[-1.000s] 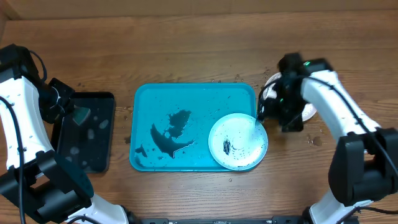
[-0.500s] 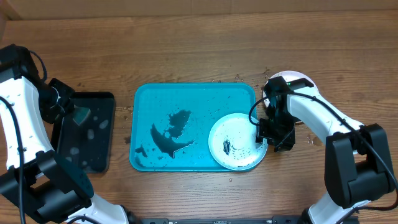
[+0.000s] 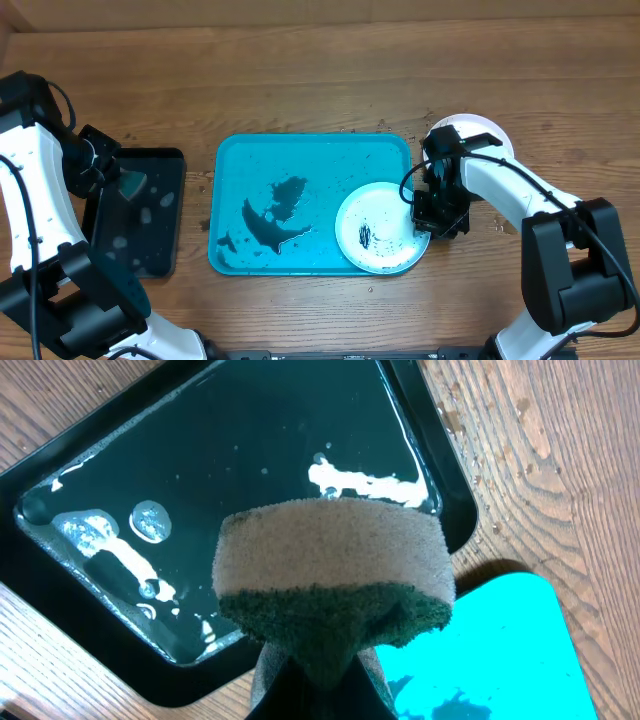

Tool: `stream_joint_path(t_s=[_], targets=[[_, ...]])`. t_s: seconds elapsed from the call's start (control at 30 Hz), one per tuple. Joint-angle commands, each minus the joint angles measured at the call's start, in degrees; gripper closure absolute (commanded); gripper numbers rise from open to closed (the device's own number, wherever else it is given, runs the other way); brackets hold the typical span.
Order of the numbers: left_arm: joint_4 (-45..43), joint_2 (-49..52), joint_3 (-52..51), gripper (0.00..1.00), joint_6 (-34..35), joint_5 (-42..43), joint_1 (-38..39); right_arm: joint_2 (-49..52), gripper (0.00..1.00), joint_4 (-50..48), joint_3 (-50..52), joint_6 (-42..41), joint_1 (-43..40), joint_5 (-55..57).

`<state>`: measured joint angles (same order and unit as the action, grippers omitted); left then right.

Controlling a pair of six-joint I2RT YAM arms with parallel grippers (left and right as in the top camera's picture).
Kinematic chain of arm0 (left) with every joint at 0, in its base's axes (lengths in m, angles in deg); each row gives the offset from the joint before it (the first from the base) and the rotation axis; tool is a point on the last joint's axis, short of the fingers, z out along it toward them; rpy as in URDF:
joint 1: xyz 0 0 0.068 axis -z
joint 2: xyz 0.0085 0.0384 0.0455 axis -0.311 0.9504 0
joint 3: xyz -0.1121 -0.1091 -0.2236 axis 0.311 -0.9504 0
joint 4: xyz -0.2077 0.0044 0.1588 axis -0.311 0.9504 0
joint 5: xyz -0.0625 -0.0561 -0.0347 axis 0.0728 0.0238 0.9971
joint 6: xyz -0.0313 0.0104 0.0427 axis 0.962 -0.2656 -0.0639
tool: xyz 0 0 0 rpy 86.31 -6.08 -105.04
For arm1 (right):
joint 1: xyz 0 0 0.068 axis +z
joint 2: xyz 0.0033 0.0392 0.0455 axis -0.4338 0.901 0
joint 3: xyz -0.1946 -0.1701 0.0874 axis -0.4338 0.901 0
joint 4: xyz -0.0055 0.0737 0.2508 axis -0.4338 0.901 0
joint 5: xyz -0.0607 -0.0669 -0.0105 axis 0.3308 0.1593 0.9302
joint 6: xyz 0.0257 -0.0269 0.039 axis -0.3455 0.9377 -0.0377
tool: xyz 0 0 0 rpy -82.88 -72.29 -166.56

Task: Clean dirty plates on tray and stack at the side
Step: 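Reach the right gripper to the remaining white plate and grip its rim, then scrub the last white plate with the sponge in the left gripper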

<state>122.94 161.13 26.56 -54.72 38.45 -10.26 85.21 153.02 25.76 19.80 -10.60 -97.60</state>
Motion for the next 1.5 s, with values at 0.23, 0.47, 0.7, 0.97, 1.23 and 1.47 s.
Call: stream_joint_path(t_s=[0.23, 0.47, 0.7, 0.97, 1.23, 1.47], targets=[[-0.1, 0.6, -0.3, 0.96, 0.5, 0.9, 0.0, -0.2, 0.96, 6.2, -7.4, -0.5, 0.3, 0.5], [-1.9, 0.6, -0.3, 0.96, -7.1, 10.2, 2.4, -0.2, 0.96, -1.4, -8.4, -0.6, 3.8, -6.8], [-1.0, 0.6, -0.3, 0.96, -12.9, 16.0, 10.6, 1.3, 0.96, -14.6, -8.1, -6.8, 11.9, -4.0], [1.1, 0.6, -0.3, 0.96, -15.3, 14.5, 23.4, 6.3, 0.96, -21.7, -7.1, -14.6, 16.0, -1.4], [-4.8, 0.6, -4.8, 0.96, -10.3, 12.4, 36.9, 7.6, 0.96, -21.8, -7.1, -15.3, 16.1, -4.6], [-15.6, 0.6, -16.0, 0.96, -4.5, 12.6, 45.5, 7.6, 0.95, -21.8, -7.1, -15.3, 16.4, -4.6]])
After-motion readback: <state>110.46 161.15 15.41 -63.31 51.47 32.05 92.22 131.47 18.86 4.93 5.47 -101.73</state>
